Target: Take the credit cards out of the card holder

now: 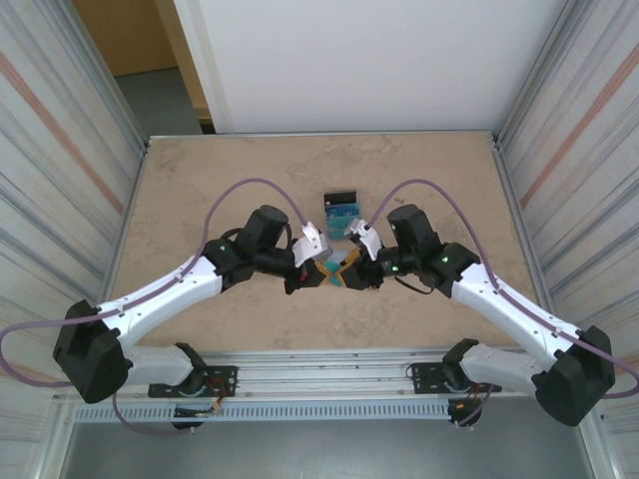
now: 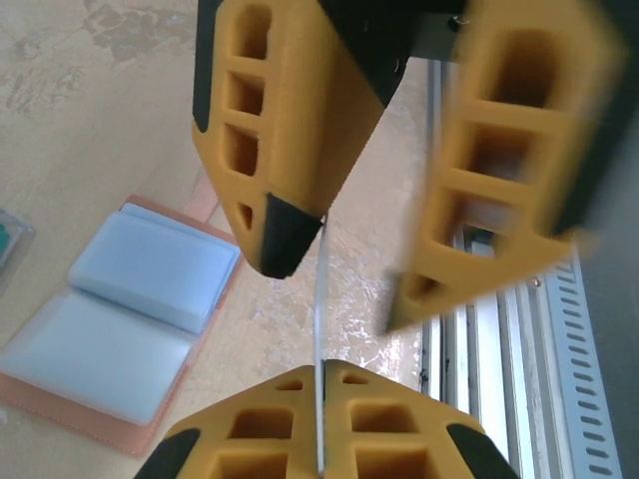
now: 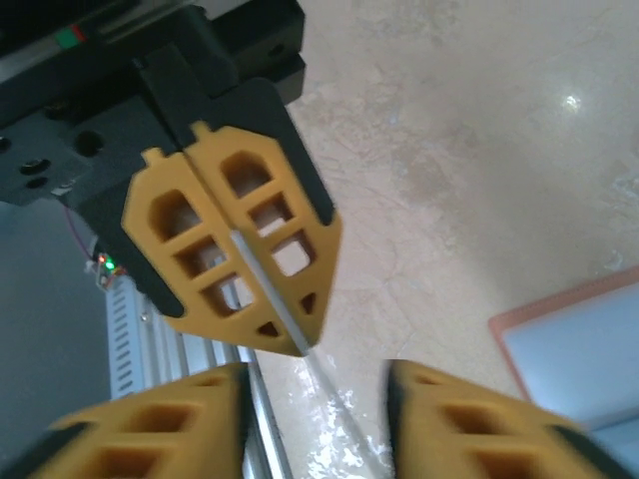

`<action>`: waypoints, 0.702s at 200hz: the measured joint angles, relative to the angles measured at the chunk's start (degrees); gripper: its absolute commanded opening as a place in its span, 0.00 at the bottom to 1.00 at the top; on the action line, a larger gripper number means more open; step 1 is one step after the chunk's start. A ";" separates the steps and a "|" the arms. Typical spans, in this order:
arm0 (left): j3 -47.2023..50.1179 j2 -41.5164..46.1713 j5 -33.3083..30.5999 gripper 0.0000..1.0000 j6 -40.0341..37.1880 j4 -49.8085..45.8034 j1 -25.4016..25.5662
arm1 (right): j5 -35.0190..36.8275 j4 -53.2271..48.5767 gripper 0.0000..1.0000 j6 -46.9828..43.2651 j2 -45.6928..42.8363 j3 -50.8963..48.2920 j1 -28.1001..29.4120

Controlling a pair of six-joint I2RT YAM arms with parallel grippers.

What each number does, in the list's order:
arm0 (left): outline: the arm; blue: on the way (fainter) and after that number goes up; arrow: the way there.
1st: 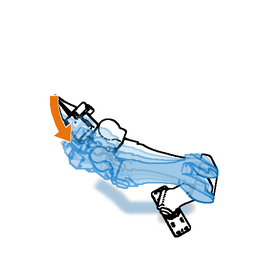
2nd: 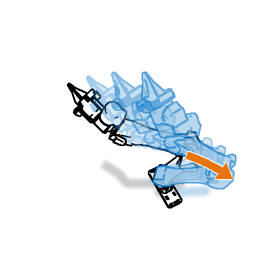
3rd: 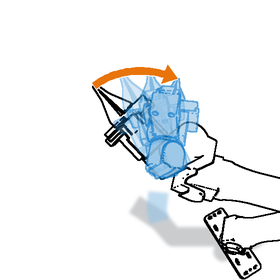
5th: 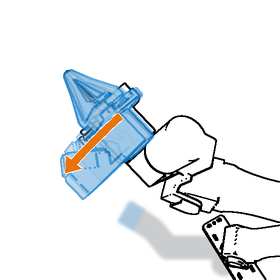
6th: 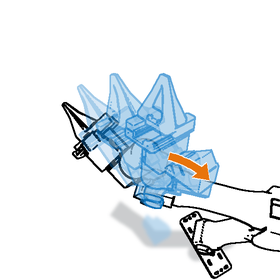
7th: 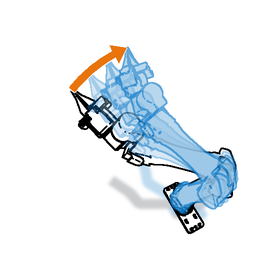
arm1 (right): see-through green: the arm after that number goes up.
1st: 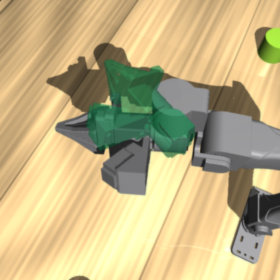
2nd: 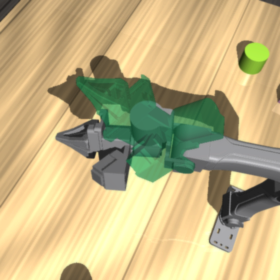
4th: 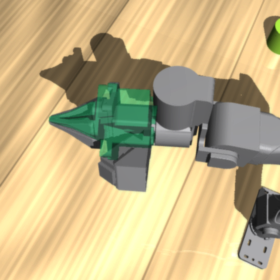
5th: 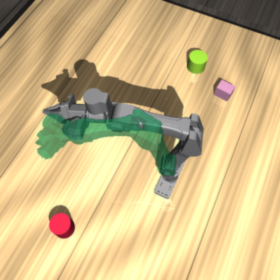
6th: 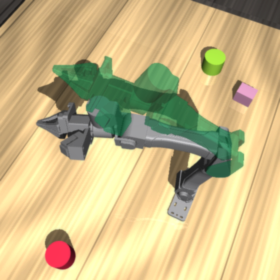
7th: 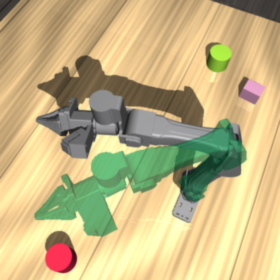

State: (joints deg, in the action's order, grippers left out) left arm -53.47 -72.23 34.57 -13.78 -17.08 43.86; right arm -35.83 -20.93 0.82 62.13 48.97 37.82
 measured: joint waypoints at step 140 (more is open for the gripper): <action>19.63 19.15 -10.38 0.00 27.26 29.33 -0.15 | -1.81 36.28 0.75 19.74 -4.72 -17.70 0.44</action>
State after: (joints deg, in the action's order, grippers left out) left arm -33.85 -53.08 24.18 13.47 12.25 43.70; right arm -37.65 15.35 20.56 57.41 31.27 38.26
